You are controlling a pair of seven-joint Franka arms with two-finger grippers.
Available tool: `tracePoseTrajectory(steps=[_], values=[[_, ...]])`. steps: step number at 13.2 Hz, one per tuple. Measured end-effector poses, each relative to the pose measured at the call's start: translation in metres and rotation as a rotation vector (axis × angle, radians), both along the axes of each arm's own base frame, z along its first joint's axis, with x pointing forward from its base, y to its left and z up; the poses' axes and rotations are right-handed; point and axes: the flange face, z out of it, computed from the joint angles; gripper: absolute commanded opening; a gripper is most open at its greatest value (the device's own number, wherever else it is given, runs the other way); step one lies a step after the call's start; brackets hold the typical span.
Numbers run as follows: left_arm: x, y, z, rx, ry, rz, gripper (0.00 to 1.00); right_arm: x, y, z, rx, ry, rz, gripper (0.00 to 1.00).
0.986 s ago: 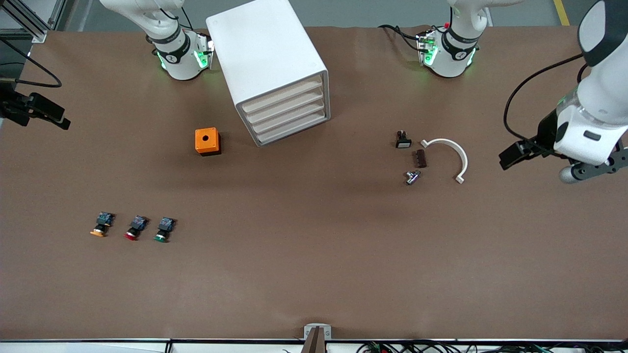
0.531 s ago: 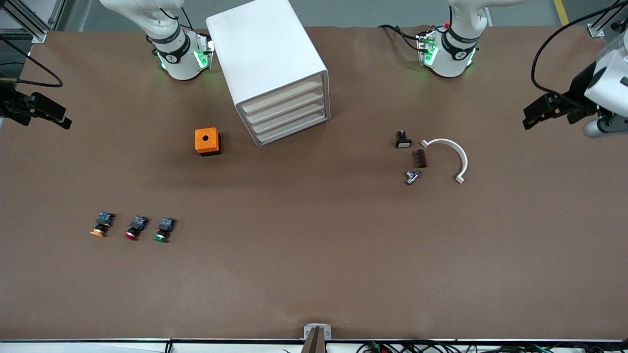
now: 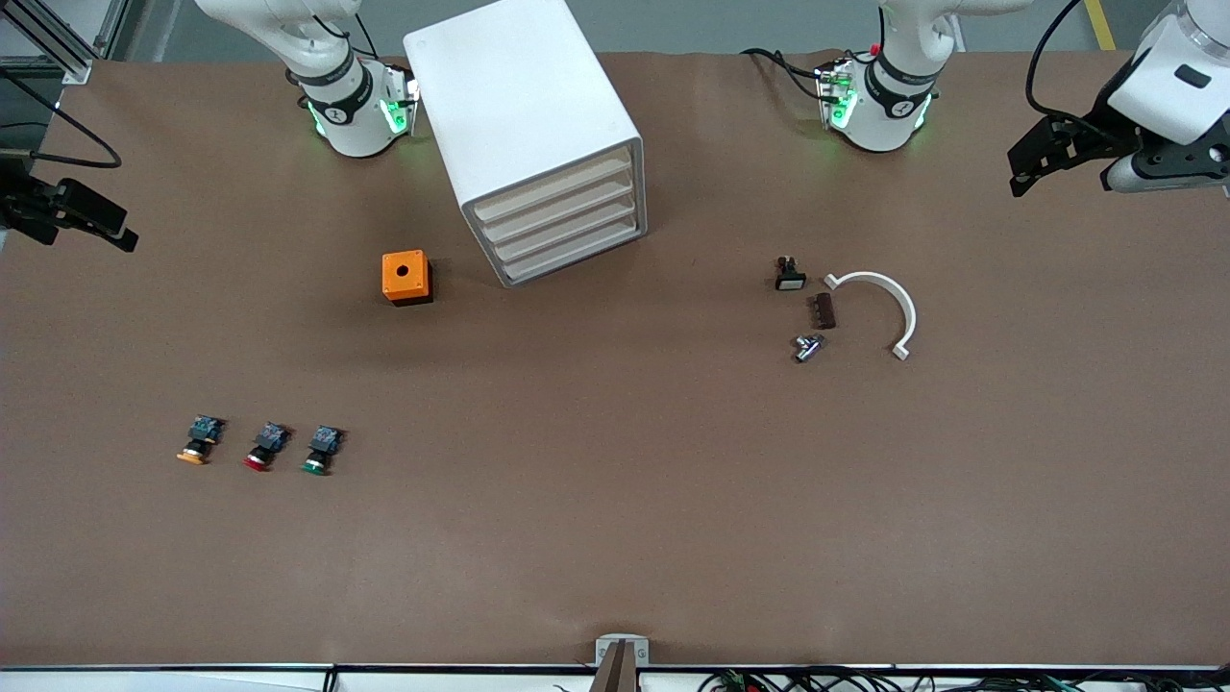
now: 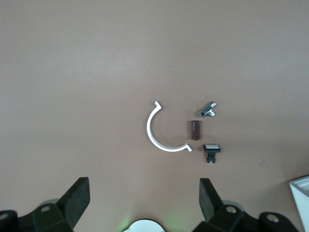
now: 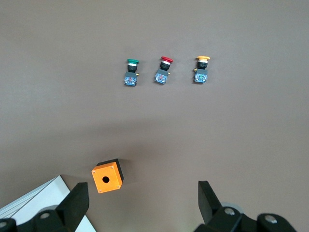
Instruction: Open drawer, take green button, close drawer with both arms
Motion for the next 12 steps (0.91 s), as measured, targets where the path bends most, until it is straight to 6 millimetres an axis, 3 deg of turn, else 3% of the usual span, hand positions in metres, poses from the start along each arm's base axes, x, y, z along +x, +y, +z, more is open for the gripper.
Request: tracePoseTrajectory(steps=[7,12], values=[[0.004,0.018,-0.008,-0.009,0.020,0.014,1.00,0.000,0.001,0.000,0.000,-0.001,0.001,1.00],[0.005,0.019,-0.007,-0.011,0.016,0.016,1.00,0.000,0.002,0.001,0.000,-0.002,0.004,1.00]])
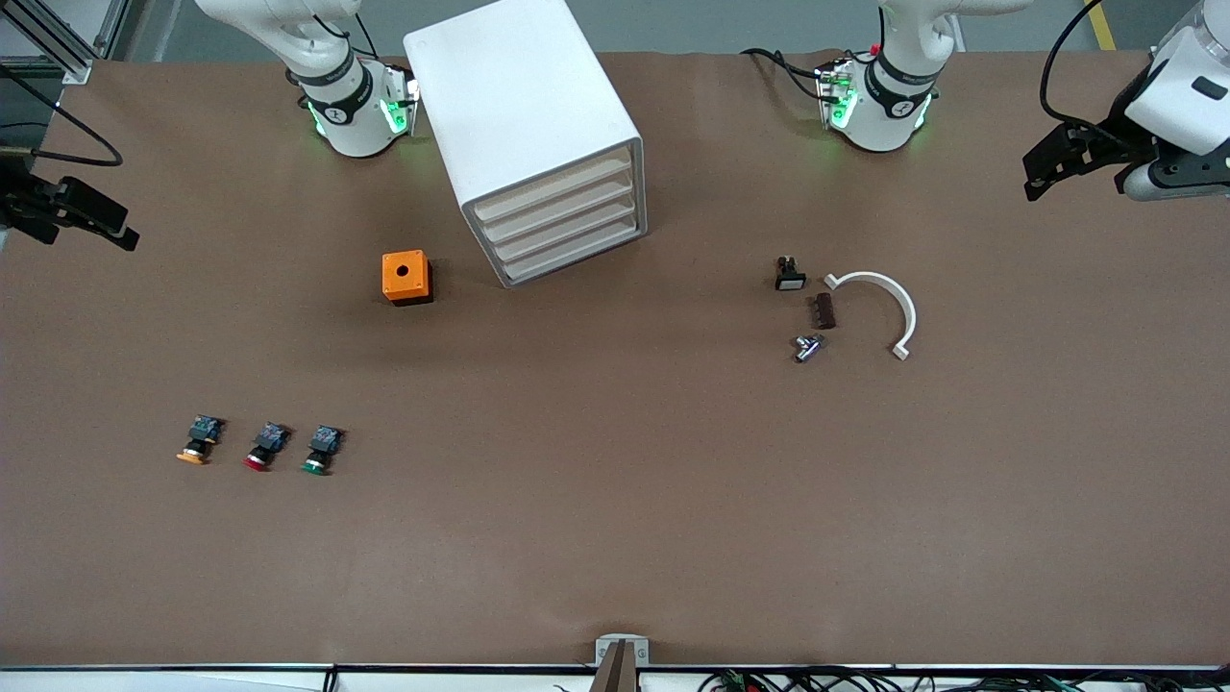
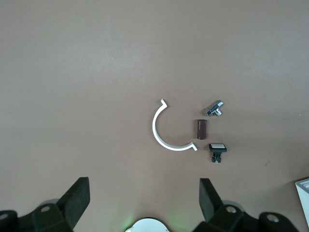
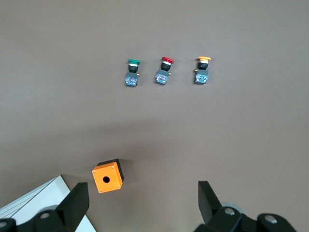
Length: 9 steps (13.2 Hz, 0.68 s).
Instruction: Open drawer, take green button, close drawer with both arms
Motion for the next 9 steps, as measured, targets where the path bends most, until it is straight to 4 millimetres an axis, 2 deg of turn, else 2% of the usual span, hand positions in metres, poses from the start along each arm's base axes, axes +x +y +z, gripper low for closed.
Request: tracePoseTrajectory(steps=[5,9], values=[[0.002,0.000,-0.002,0.000,0.002,0.000,1.00,0.000,0.000,0.000,0.000,-0.001,0.000,1.00],[0.017,0.000,-0.004,-0.002,0.003,0.002,1.00,0.000,0.000,0.000,0.000,-0.001,0.000,1.00]])
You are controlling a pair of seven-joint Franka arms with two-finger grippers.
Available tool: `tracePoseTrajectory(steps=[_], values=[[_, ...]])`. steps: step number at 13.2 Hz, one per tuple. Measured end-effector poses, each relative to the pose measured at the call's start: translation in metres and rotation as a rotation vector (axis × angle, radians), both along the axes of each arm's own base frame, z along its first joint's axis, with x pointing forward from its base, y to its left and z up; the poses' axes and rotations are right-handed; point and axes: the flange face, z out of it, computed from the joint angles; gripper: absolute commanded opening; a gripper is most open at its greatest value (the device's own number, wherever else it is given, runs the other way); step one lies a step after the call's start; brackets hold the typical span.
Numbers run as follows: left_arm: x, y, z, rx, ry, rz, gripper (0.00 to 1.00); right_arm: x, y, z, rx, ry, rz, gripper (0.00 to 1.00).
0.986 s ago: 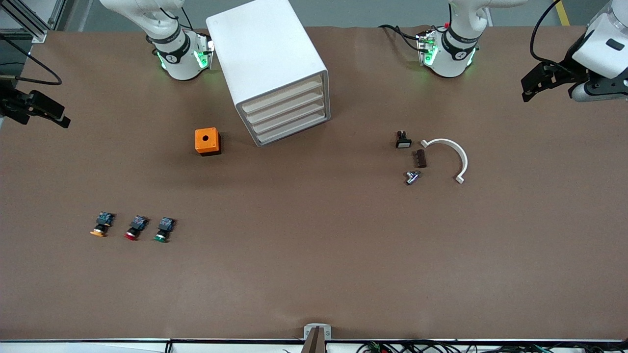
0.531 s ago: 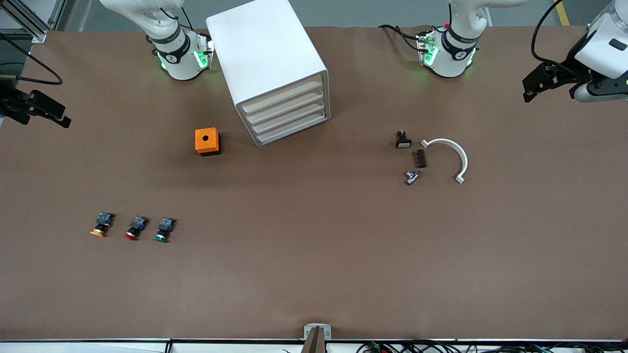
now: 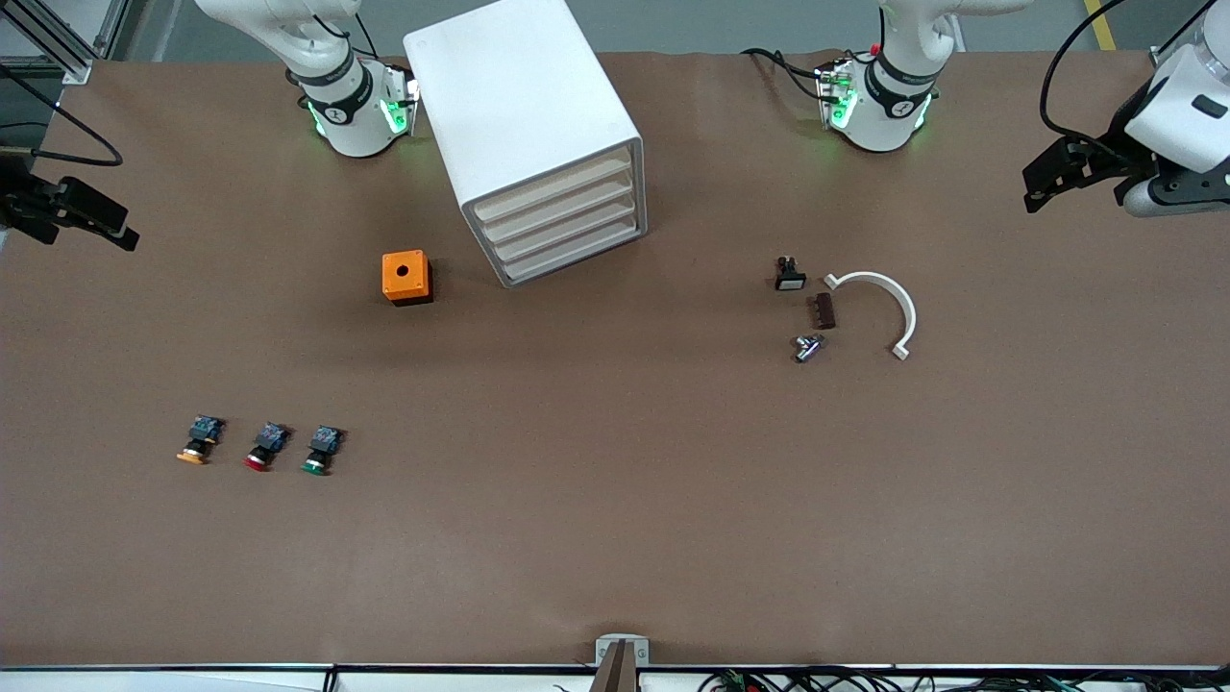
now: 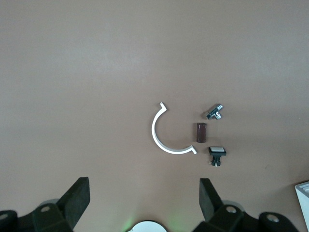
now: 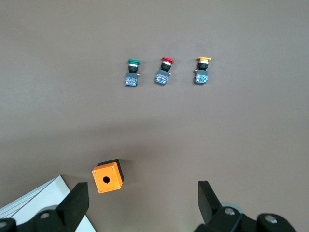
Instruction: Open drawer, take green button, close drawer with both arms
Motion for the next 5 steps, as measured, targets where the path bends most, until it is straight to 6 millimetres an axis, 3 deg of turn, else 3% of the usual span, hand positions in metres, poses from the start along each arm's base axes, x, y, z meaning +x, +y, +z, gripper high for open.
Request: tracePoseTrajectory(steps=[5], values=[[0.0110,0.0029,0.0023,-0.002,-0.005,0.007,1.00,-0.0001,0.0001,0.0002,0.000,0.000,0.000,1.00]])
